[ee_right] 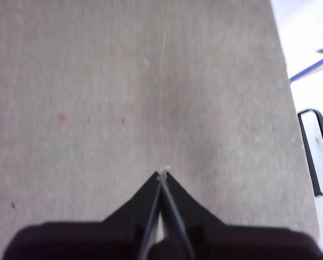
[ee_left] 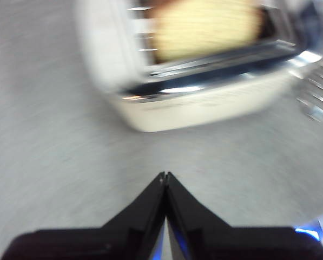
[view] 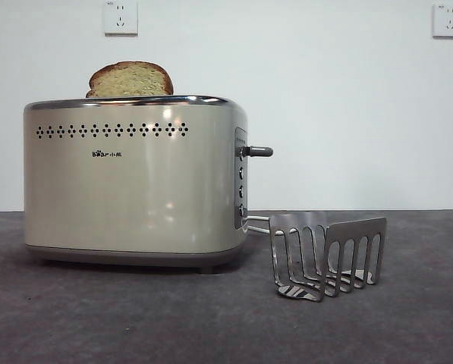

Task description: Pick up a slice of bread from the rack,put the bread on the toaster,press the button

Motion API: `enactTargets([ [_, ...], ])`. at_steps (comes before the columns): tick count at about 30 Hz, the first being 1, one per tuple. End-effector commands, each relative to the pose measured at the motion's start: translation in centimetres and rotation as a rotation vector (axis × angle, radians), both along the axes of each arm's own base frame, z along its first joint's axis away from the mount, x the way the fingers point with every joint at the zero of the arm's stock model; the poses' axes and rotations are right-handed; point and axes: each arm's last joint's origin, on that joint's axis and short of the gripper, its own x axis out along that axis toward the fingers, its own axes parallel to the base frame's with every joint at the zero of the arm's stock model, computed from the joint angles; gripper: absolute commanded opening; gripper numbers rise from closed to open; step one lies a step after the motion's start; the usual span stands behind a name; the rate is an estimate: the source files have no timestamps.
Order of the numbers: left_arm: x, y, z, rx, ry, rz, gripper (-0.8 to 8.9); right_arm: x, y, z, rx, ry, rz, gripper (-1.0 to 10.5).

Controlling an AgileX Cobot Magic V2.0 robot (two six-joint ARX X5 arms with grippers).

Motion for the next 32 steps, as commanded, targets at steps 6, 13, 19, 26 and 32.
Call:
enactTargets([
  [6, -3.7, 4.4, -1.4, 0.000, -0.053, 0.220, -0.03, 1.6, 0.5, -1.2, -0.029, 0.076, 0.001, 0.0],
  [13, -4.4, 5.5, -11.0, -0.014, -0.314, 0.326, -0.03, 2.4, 0.8, -1.7, -0.039, 0.105, 0.001, 0.0],
  [19, -4.8, 5.7, -18.8, -0.093, -0.811, 0.341, -0.03, 2.4, 0.8, -1.7, -0.040, 0.107, 0.001, 0.0],
  [26, -5.6, 5.7, -24.8, -0.099, -0.835, 0.340, -0.03, 2.4, 0.8, -1.7, -0.040, 0.107, 0.001, 0.0],
  [32, -6.0, 5.7, -26.1, -0.085, -0.769, 0.341, -0.03, 2.4, 0.8, -1.8, -0.040, 0.108, 0.001, 0.0],
])
